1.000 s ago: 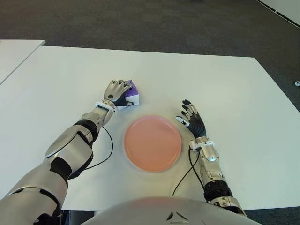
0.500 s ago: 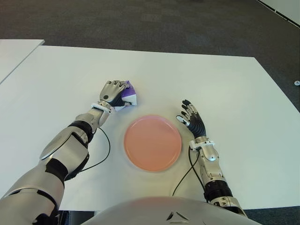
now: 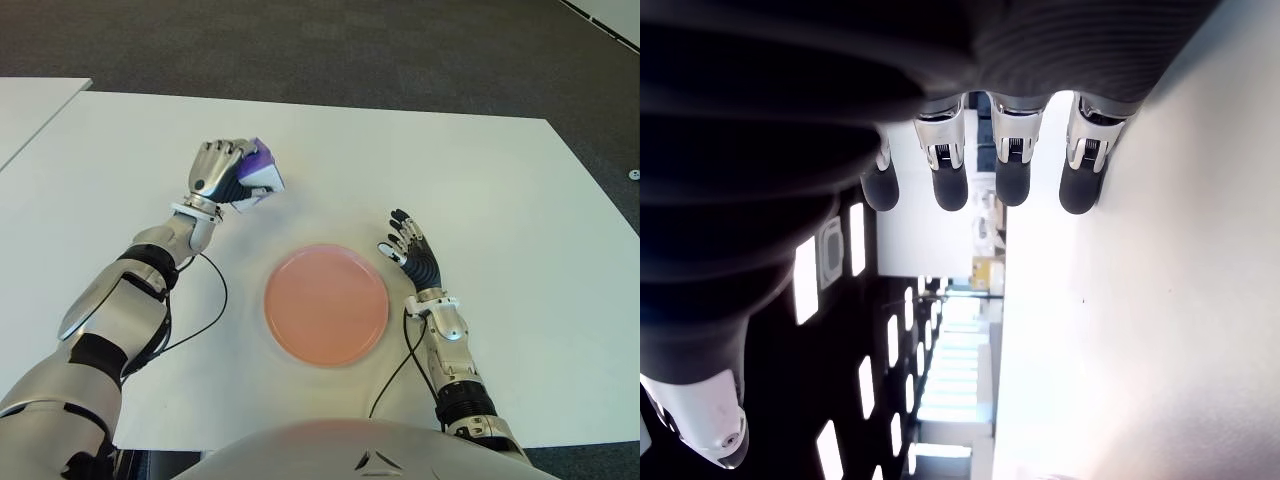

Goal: Put the tissue paper into the plate.

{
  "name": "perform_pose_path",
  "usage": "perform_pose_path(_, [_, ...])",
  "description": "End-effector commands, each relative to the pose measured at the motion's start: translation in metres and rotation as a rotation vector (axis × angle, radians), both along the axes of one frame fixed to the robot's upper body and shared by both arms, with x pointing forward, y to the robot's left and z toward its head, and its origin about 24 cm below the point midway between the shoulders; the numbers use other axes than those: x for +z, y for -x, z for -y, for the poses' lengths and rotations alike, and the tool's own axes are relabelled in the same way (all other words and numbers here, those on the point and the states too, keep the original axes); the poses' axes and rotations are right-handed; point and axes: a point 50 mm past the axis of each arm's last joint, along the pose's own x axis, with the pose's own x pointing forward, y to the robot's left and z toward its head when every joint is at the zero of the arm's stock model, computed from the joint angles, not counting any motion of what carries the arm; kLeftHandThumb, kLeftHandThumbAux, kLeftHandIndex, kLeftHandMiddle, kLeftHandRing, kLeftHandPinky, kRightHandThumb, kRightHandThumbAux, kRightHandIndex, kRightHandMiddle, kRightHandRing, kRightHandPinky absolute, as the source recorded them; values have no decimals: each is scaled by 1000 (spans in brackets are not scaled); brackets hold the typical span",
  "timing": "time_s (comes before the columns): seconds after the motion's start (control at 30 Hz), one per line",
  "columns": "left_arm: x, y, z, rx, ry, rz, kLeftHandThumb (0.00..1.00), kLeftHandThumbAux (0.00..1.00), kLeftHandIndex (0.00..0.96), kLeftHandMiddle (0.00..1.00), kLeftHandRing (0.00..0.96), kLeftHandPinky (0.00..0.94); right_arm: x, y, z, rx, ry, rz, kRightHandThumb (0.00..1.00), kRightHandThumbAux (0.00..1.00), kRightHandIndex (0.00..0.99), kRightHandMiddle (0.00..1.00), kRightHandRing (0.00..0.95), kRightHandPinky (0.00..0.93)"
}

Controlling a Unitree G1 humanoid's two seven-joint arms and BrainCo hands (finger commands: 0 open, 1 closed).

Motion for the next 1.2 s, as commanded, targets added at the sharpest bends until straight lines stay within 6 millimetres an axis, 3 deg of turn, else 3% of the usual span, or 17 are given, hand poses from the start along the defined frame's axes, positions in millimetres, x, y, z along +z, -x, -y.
perform_pose_path(0.03, [28, -1, -2, -53, 68, 153, 707, 701, 442, 840, 830, 848, -61, 44, 4, -23, -14, -331, 26, 640, 0, 0, 0, 0])
perform_pose_path(0.3, [63, 5, -4, -165, 150, 309, 708, 699, 442, 876, 863, 875, -62, 41, 4, -18, -19, -340, 13, 656, 0, 0, 0, 0])
perform_pose_path(0.63, [73, 19, -2, -259, 202, 372, 710, 698, 442, 894, 883, 885, -62, 40, 4, -15, -14, -337, 0, 714, 0, 0, 0, 0])
perform_pose_path(0.83, [73, 32, 8, -300, 210, 401, 709, 698, 442, 897, 888, 884, -63, 40, 5, -13, -17, -342, 0, 745, 0, 0, 0, 0])
perform_pose_path(1.2, [48, 62, 47, -529, 232, 237, 714, 698, 443, 886, 873, 867, -62, 39, 3, -12, -1, -331, 0, 735, 0, 0, 0, 0])
